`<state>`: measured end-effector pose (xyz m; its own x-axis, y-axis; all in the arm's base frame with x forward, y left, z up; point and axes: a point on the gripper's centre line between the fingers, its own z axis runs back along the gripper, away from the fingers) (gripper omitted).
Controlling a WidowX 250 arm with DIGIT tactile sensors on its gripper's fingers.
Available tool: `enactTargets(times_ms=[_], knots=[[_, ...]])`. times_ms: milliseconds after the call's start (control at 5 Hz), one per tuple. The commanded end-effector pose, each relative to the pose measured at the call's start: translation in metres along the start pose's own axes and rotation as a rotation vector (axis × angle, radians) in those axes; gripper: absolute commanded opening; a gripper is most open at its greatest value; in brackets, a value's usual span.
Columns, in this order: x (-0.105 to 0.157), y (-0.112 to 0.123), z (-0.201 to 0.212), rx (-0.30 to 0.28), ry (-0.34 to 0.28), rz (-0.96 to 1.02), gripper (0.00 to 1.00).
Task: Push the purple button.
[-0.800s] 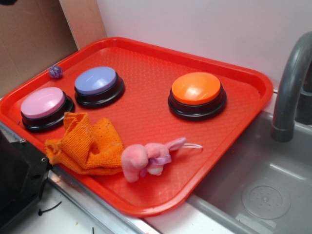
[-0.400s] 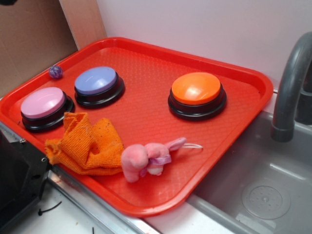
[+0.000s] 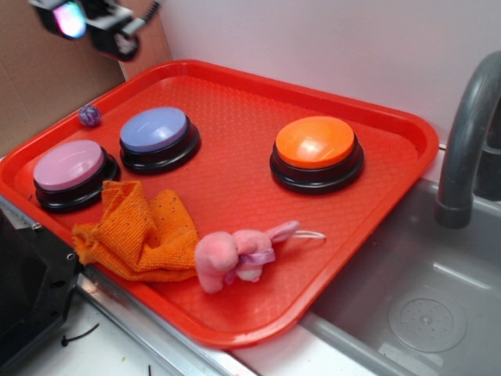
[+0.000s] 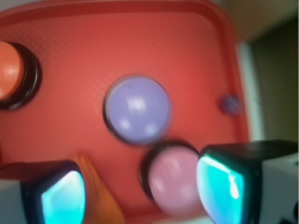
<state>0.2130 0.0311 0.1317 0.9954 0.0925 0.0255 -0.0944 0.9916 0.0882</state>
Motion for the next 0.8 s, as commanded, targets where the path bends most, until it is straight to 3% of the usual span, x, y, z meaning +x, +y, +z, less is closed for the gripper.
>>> enactTargets(times_ms=[0,200,400,600], knots=[[0.033,0.017,-0.069,0.008,0.026,-0.112,1.0],[0.031,0.015,-0.083,-0.03,0.03,-0.129,1.0],[0.021,0.015,-0.095,-0.019,0.068,-0.133,1.0],[0.016,0.013,-0.088,-0.002,0.062,-0.132,1.0]])
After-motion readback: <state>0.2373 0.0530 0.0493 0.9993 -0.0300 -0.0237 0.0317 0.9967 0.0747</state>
